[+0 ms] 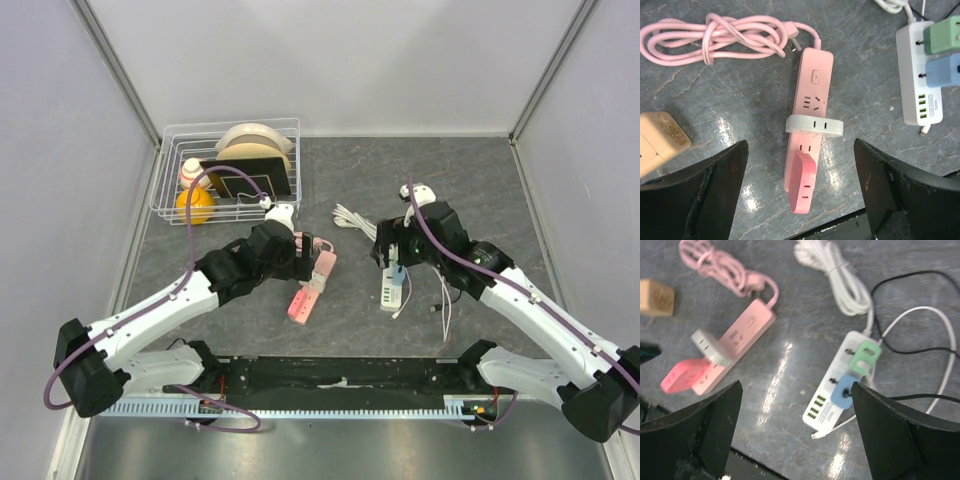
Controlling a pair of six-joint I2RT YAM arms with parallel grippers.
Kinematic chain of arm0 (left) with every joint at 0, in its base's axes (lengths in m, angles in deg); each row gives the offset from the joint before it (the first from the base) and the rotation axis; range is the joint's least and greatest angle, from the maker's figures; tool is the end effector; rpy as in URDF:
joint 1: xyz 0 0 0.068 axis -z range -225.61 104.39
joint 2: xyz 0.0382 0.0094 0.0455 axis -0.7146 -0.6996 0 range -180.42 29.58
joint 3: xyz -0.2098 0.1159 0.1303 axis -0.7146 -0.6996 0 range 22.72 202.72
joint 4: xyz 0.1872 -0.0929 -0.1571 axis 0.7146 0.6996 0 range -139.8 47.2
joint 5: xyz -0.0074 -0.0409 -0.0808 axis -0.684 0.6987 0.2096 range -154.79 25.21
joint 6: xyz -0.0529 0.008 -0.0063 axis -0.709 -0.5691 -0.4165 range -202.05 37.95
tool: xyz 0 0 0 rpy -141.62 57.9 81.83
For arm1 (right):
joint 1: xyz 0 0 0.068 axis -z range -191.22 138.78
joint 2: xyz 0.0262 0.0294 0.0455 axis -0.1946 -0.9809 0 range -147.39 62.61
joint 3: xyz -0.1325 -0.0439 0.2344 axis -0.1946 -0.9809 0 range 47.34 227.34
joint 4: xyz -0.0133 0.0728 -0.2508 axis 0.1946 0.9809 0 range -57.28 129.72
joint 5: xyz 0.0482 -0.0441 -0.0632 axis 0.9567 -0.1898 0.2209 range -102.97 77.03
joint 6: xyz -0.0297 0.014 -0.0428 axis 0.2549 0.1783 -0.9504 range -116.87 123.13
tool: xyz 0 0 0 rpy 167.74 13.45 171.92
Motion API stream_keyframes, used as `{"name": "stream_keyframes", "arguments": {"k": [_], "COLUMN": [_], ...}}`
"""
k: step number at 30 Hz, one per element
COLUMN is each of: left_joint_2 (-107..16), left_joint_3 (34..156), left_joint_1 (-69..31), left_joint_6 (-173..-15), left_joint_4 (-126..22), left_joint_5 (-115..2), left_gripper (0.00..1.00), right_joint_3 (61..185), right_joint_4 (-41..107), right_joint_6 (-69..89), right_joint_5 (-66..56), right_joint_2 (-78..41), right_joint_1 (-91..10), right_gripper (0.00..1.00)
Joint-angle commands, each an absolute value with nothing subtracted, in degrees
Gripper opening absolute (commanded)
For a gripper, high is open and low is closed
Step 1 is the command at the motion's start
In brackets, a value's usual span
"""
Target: Insert the plug
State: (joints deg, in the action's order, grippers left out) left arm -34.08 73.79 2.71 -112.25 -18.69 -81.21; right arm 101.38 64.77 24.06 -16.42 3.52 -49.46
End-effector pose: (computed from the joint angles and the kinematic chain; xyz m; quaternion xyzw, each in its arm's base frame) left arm 0.1625 -0.1676 0.2806 0.0878 0.9076 -0.1445 0.3844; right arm 0.1750 0.1352 0.3121 -0.1215 0.8868 0.1963 0.4004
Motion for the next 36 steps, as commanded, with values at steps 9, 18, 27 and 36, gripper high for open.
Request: {"name": "stream_keyframes", "arguments": {"k": [9,18,27,36], "left_joint_2": [-28.01,-17.28,-5.95,1.36], "left_joint_3": [75.63,80.11,86.44,90.31], "left_joint_1": [-15.01,-23.72,-23.81,-23.81], "left_joint_6": [-114.49,-108.51,-101.13,-95.68], "left_joint_4": [-18.87,-11.85,-11.66,-14.73], "left_joint_5": [-78.15,-85.43,-92.55,-95.37], "left_gripper": [0.94,1.0,1.0,1.0], "right_joint_3": [102.19,102.97,111.67,115.37], "right_joint_4": [58.56,61.02,67.17,67.96], "right_joint_6": [24.83,27.66,21.77,20.01], "right_joint_5": [-14.65,-20.34,-26.94,-30.28], "right_joint_2": [2.23,10.48,15.76,19.98], "right_joint_1": [-25.76,-12.89,-12.98,-14.21], "right_gripper": [0.98,0.98,0.98,0.98]}}
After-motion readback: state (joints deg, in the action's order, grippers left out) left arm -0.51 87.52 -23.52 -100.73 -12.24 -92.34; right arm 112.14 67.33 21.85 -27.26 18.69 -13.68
